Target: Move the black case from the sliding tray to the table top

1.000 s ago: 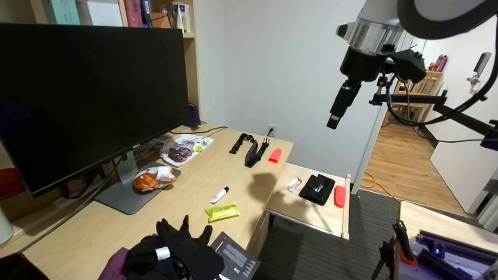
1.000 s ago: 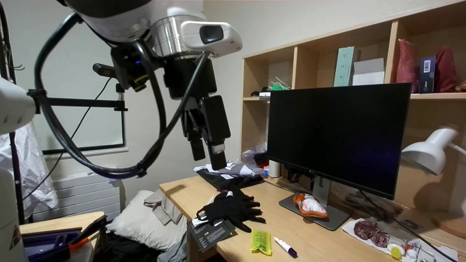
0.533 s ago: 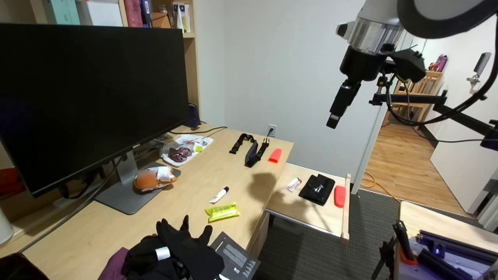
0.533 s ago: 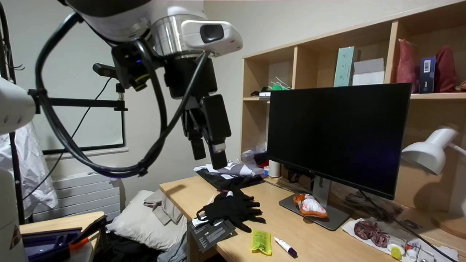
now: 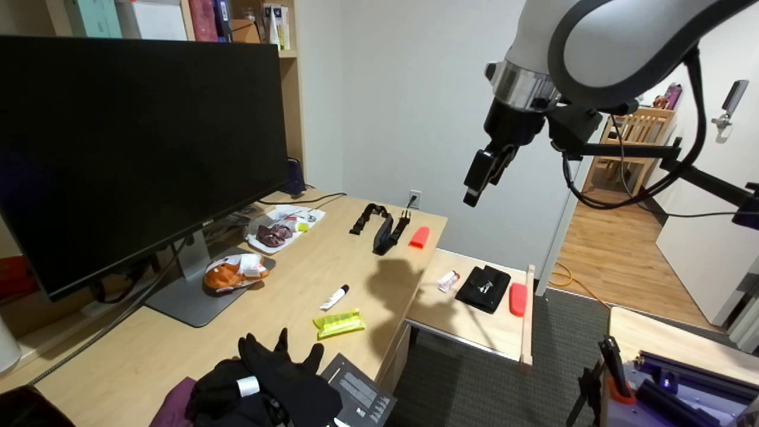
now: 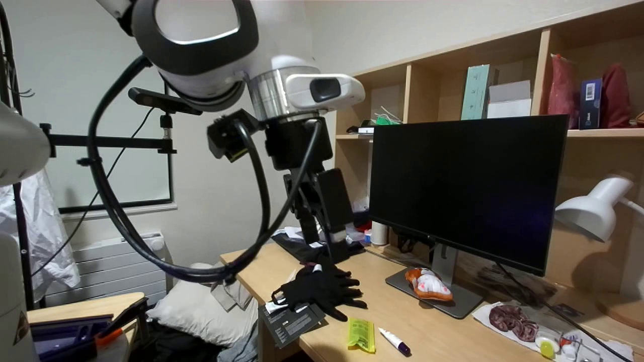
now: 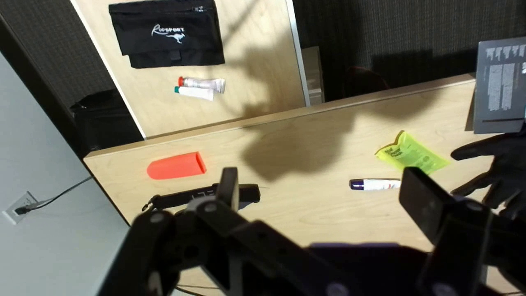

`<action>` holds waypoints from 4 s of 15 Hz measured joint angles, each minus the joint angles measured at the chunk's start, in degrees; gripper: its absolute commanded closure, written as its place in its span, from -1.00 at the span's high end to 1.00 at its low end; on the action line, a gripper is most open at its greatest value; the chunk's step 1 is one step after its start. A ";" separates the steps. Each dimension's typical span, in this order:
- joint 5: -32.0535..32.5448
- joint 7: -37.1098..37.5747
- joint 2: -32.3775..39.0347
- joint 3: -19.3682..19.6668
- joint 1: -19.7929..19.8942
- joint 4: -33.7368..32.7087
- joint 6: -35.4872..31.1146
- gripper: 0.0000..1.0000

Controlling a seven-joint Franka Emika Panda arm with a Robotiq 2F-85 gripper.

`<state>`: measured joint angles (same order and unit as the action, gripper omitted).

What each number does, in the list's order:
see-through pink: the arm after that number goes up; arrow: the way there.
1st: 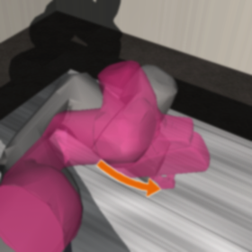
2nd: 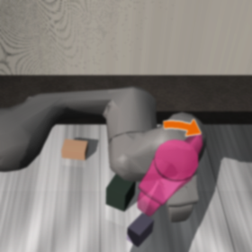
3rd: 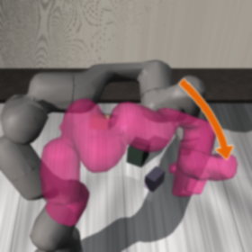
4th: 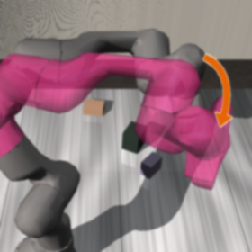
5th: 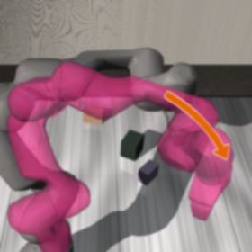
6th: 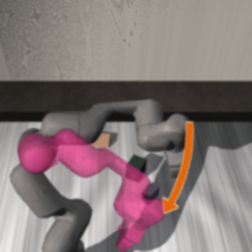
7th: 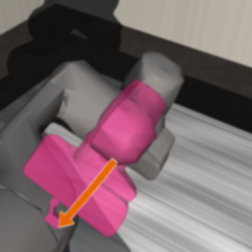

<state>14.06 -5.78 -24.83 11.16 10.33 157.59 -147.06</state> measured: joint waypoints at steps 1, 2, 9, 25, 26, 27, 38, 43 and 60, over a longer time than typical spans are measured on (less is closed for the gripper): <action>0.00 0.19 2.06 0.01 0.20 -0.84 -1.73 1.00; 0.00 0.27 4.06 0.02 0.39 -1.75 -3.35 1.00; 0.00 0.27 10.14 0.02 0.78 -4.95 -6.39 1.00; -1.70 2.17 15.12 1.80 1.40 -10.93 -6.20 1.00; -2.12 2.93 16.61 2.17 1.78 -12.16 -6.15 1.00; -2.60 4.00 18.32 2.61 2.28 -13.40 -6.16 1.00; -12.41 14.90 39.03 7.84 6.10 -21.34 -6.31 1.00; -12.45 15.05 40.01 7.99 5.90 -21.92 -6.35 1.00; -24.95 34.72 62.31 9.02 5.81 -38.63 -9.07 1.00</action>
<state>-10.89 28.94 37.47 20.18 16.14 118.96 -156.13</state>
